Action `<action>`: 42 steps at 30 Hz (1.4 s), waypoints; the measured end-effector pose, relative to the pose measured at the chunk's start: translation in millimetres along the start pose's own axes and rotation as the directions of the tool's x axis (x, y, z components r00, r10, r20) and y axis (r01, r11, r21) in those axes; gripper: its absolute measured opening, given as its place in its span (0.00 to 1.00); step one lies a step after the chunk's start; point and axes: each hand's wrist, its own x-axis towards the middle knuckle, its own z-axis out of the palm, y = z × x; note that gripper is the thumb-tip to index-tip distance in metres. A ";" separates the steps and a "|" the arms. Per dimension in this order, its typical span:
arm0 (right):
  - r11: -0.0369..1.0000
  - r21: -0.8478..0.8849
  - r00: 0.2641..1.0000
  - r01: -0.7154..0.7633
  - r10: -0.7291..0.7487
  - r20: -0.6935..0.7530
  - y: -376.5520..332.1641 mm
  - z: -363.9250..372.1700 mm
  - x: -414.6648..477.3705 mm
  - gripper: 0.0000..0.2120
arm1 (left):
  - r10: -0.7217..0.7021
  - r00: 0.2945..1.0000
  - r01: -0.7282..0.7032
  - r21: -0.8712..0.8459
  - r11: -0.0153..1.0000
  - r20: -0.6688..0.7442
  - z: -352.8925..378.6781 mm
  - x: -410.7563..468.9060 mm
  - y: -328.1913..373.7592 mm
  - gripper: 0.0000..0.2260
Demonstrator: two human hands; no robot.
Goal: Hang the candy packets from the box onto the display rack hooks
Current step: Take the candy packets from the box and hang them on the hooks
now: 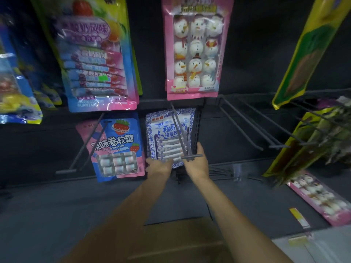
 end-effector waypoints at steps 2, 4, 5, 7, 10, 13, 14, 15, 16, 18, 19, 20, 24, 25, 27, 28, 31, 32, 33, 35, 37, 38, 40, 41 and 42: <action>0.994 -0.104 0.999 -0.019 0.022 0.034 -9.6 -11.1 -21.7 0.39 | 0.053 0.997 -0.056 0.068 0.996 0.054 -10.2 -14.3 -7.3 0.36; 0.974 -0.220 0.998 0.056 -0.047 0.048 -24.2 -26.1 -49.3 0.30 | 0.117 0.989 -0.131 0.163 0.978 0.094 -23.2 -33.1 -15.3 0.28; 0.968 -0.239 0.996 0.079 -0.067 0.056 -30.2 -35.0 -63.8 0.27 | 0.143 0.983 -0.164 0.211 0.964 0.112 -29.3 -42.3 -19.5 0.27; 0.936 -0.338 0.992 0.100 -0.065 0.113 -34.2 -50.3 -86.4 0.30 | 0.196 0.969 -0.233 0.303 0.924 0.149 -44.1 -69.6 -22.1 0.27; 0.852 -0.497 0.976 0.165 -0.070 0.205 -38.5 -71.1 -117.7 0.39 | 0.307 0.928 -0.371 0.463 0.805 0.211 -68.3 -112.4 -26.0 0.29; 0.738 -0.612 0.947 0.284 -0.113 0.302 -44.5 -90.6 -150.3 0.42 | 0.446 0.848 -0.521 0.605 0.602 0.286 -90.7 -147.0 -33.8 0.29; 0.692 -0.650 0.938 0.314 -0.119 0.327 -46.4 -96.0 -161.3 0.43 | 0.489 0.815 -0.560 0.639 0.527 0.311 -97.6 -157.5 -37.4 0.30; 0.643 -0.682 0.927 0.348 -0.129 0.352 -48.8 -100.9 -171.8 0.44 | 0.510 0.790 -0.585 0.668 0.460 0.340 -105.3 -168.4 -40.4 0.31; 0.596 -0.704 0.913 0.386 -0.138 0.384 -51.9 -105.8 -183.3 0.45 | 0.519 0.770 -0.604 0.686 0.406 0.371 -112.8 -178.9 -43.8 0.32; 0.527 -0.718 0.877 0.456 -0.127 0.464 -55.2 -114.2 -205.9 0.46 | 0.533 0.740 -0.629 0.702 0.333 0.410 -128.7 -199.5 -56.1 0.34; 0.498 -0.721 0.859 0.483 -0.111 0.499 -56.9 -117.9 -217.8 0.46 | 0.552 0.711 -0.652 0.703 0.285 0.435 -135.9 -209.4 -63.2 0.35; 0.467 -0.726 0.844 0.505 -0.090 0.529 -56.8 -120.8 -230.0 0.46 | 0.576 0.673 -0.682 0.691 0.241 0.463 -143.6 -218.4 -70.9 0.35; 0.352 -0.720 0.781 0.598 -0.055 0.623 -42.6 -126.8 -270.7 0.43 | 0.524 0.637 -0.721 0.678 0.144 0.565 -177.7 -248.2 -109.2 0.38; 0.328 -0.715 0.764 0.618 -0.035 0.644 -35.3 -126.5 -277.9 0.42 | 0.473 0.659 -0.709 0.692 0.134 0.584 -188.9 -254.7 -119.3 0.39; 0.290 -0.713 0.741 0.638 0.018 0.671 -18.6 -123.9 -289.5 0.40 | 0.465 0.657 -0.707 0.699 0.106 0.594 -210.2 -263.5 -145.7 0.36; 0.288 -0.715 0.732 0.637 0.065 0.679 -9.5 -121.1 -294.8 0.38 | 0.456 0.656 -0.705 0.703 0.087 0.601 -219.7 -266.3 -161.1 0.33; 0.272 -0.717 0.695 0.642 0.189 0.694 20.7 -107.4 -308.7 0.34 | 0.409 0.702 -0.670 0.735 0.102 0.583 -243.9 -260.8 -210.8 0.28; 0.259 -0.713 0.679 0.651 0.222 0.700 33.0 -100.9 -313.1 0.33 | 0.391 0.718 -0.655 0.749 0.100 0.576 -250.0 -256.5 -227.3 0.29; 0.232 -0.709 0.658 0.666 0.264 0.705 47.5 -93.4 -317.3 0.32 | 0.365 0.737 -0.639 0.763 0.101 0.569 -255.5 -253.0 -241.2 0.30; 0.158 -0.689 0.605 0.708 0.369 0.706 78.1 -76.2 -326.9 0.30 | 0.340 0.762 -0.610 0.787 0.093 0.551 -263.2 -249.1 -264.8 0.31; 0.118 -0.657 0.544 0.745 0.463 0.700 107.1 -57.7 -338.8 0.29 | 0.327 0.772 -0.606 0.786 0.121 0.545 -264.3 -249.6 -283.2 0.30; 0.108 -0.636 0.515 0.764 0.491 0.702 119.0 -48.7 -343.7 0.28 | 0.336 0.775 -0.604 0.785 0.140 0.536 -264.0 -250.0 -288.6 0.29; 0.091 -0.588 0.464 0.804 0.523 0.715 140.3 -31.9 -353.1 0.28 | 0.339 0.776 -0.602 0.785 0.147 0.531 -264.9 -249.8 -298.9 0.23; 0.083 -0.567 0.443 0.819 0.535 0.719 150.8 -24.7 -355.8 0.28 | 0.323 0.773 -0.608 0.783 0.131 0.546 -264.1 -248.3 -304.9 0.21; 0.070 -0.545 0.429 0.835 0.538 0.726 160.5 -17.6 -358.4 0.28 | 0.295 0.768 -0.616 0.782 0.100 0.568 -262.8 -246.2 -311.5 0.21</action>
